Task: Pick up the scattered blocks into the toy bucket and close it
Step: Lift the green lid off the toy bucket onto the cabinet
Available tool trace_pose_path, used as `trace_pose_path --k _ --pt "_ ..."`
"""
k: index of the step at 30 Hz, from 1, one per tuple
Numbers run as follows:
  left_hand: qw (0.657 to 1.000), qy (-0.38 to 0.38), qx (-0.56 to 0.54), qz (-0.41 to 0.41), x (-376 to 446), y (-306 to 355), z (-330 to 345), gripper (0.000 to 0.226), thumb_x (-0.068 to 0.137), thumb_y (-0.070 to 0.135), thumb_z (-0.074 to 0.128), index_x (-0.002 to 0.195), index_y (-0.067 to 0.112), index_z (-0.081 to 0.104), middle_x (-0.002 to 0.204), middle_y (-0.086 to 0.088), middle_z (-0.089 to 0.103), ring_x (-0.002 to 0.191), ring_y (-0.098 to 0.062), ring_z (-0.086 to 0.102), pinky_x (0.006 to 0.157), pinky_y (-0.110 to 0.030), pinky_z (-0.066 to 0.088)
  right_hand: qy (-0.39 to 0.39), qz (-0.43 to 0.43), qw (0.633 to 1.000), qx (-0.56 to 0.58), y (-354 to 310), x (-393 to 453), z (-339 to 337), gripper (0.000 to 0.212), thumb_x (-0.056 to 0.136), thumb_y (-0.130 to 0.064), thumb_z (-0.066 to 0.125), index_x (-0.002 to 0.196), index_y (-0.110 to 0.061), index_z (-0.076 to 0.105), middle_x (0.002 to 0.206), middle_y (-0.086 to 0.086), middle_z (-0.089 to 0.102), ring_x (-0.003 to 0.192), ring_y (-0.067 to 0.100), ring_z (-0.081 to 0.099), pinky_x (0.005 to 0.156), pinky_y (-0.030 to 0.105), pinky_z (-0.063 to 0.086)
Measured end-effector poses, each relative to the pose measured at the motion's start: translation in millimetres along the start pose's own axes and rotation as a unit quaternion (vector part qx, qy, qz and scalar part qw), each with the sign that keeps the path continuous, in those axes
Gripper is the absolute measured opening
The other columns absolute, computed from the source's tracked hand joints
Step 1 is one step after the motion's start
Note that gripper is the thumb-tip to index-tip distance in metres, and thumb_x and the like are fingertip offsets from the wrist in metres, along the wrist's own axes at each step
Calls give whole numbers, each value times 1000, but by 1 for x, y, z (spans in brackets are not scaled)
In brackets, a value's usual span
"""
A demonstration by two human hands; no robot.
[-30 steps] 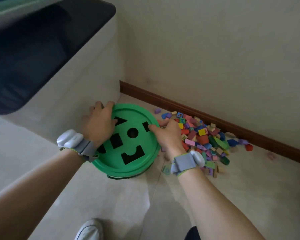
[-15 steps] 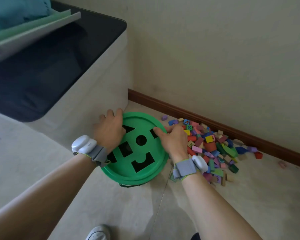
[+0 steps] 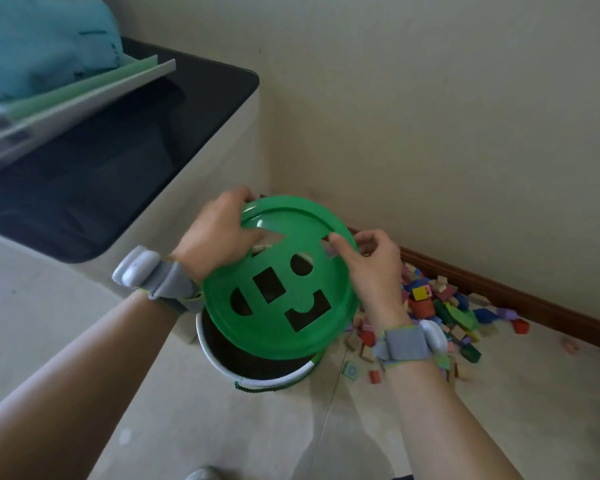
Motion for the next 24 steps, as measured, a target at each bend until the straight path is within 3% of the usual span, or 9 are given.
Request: trace_pose_path --k 2,4,6,8,11,13,16,20,24 --pt "996 25 -80 41 -3 18 -18 24 79 26 72 100 23 61 82 6 66 66 -9 65 53 -25 50 23 -6 997 78 -12 2 -10 28 89 -47 70 85 -20 66 85 5 69 78 21 65 68 37 54" --pt "981 94 -111 129 -14 45 -41 15 80 22 72 91 25 62 73 9 65 62 -3 63 54 -24 48 25 10 986 166 -27 5 -21 38 96 -53 57 84 -20 73 85 1 75 80 16 70 70 37 55" --pt "952 161 -115 236 -31 75 -57 14 80 18 69 89 23 59 72 9 62 65 -6 61 56 -28 48 -2 78 966 245 -35 7 -27 47 89 -72 46 97 -38 76 100 -10 76 93 8 71 76 34 54" --pt "918 196 -78 335 -47 98 -62 16 80 9 64 91 19 58 78 8 59 72 -15 58 62 -34 47 -46 142 937 314 -38 8 -29 62 74 -87 43 112 -46 71 115 -8 73 100 16 72 83 40 53" --pt "883 236 23 405 -57 105 -51 24 75 -8 60 90 12 60 83 1 58 78 -25 53 70 -44 41 -116 181 904 370 -43 6 -19 48 89 -66 53 114 -28 70 100 5 73 88 29 73 81 47 55" --pt "874 255 65 408 -57 95 -46 24 75 -10 57 88 8 64 86 -2 63 83 -28 56 77 -47 40 -125 179 886 409 -52 2 -6 33 100 -33 52 125 -14 61 104 14 74 89 33 71 83 46 51" --pt "883 242 102 388 -50 74 -43 22 83 3 49 95 10 66 98 0 66 104 -27 57 93 -49 37 -111 89 881 450 -70 9 3 41 100 -6 46 140 -8 52 126 18 67 100 29 71 76 38 55" --pt "910 219 144 322 -35 43 -54 37 80 5 58 112 24 61 115 8 62 128 -24 43 103 -55 28 -155 0 872 464 -94 19 25 43 99 -10 51 141 -17 52 128 11 68 113 31 68 79 43 59" --pt "931 204 130 275 -24 21 -73 50 77 6 66 122 26 55 126 5 52 128 -21 40 102 -54 33 -185 24 852 489 -109 32 62 41 102 -12 51 143 -16 50 121 7 71 101 25 72 69 39 58"
Point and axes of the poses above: each hand's wrist, its own x-axis towards the middle knuckle, its own z-axis out of the palm, y = z × x, the point moved 7 cm from there along x, towards the middle knuckle
